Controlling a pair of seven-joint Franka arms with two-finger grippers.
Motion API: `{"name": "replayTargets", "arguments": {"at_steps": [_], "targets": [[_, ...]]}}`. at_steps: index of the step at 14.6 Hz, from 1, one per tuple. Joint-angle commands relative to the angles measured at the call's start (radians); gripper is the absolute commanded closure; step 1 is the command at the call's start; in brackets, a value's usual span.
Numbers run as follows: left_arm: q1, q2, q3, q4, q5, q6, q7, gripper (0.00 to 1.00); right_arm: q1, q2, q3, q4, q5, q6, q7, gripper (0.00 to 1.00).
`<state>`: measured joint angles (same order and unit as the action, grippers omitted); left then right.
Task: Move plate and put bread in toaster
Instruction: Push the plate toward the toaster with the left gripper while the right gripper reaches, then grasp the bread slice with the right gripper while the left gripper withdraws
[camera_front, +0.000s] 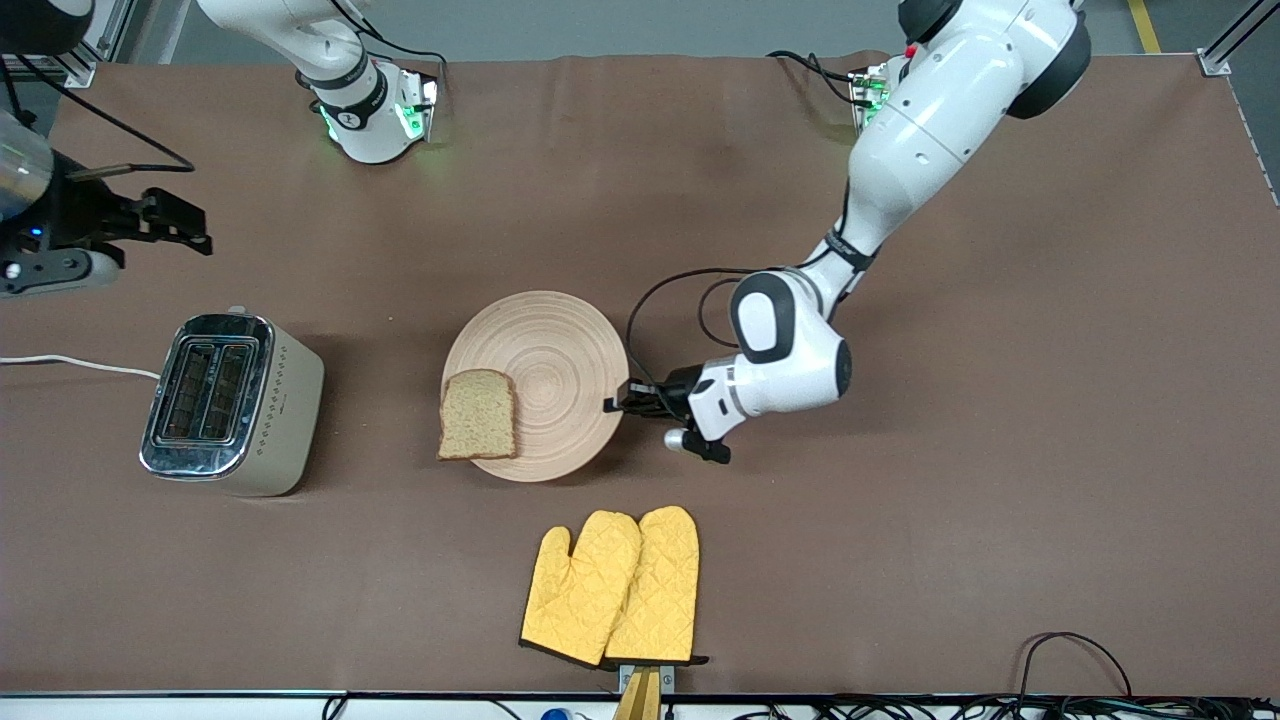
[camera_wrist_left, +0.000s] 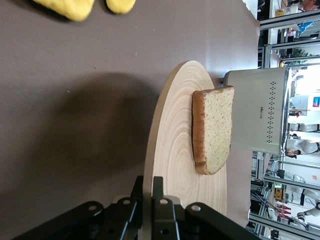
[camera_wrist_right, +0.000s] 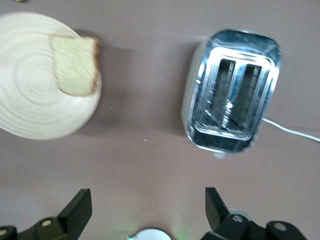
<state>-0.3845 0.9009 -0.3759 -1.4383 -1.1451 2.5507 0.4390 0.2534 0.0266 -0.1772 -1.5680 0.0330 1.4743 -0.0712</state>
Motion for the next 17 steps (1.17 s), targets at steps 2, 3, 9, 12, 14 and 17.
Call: {"name": "replayTargets", "arguments": {"at_steps": [2, 3, 9, 12, 14, 17], "targets": [[-0.049, 0.105, -0.006, 0.127, -0.038, 0.057, 0.087, 1.00, 0.107, 0.028, 0.001, -0.222, 0.018, 0.278, 0.151, 0.00], [-0.053, 0.124, -0.008, 0.134, -0.038, 0.060, 0.098, 1.00, 0.131, 0.067, 0.002, -0.228, 0.034, 0.314, 0.186, 0.00], [-0.051, 0.133, -0.006, 0.134, -0.065, 0.062, 0.110, 0.00, 0.145, 0.317, 0.002, -0.208, 0.090, 0.569, 0.223, 0.00], [0.019, 0.100, -0.006, 0.124, -0.053, 0.005, 0.084, 0.00, 0.145, 0.407, 0.001, -0.172, 0.224, 0.626, 0.208, 0.00], [0.071, 0.060, 0.011, 0.096, -0.036, -0.090, 0.061, 0.00, 0.152, 0.453, 0.001, -0.147, 0.231, 0.643, 0.215, 0.02], [0.202, 0.017, 0.011, 0.068, 0.153, -0.228, 0.049, 0.00, 0.152, 0.504, 0.002, -0.109, 0.234, 0.646, 0.217, 0.16]]}}
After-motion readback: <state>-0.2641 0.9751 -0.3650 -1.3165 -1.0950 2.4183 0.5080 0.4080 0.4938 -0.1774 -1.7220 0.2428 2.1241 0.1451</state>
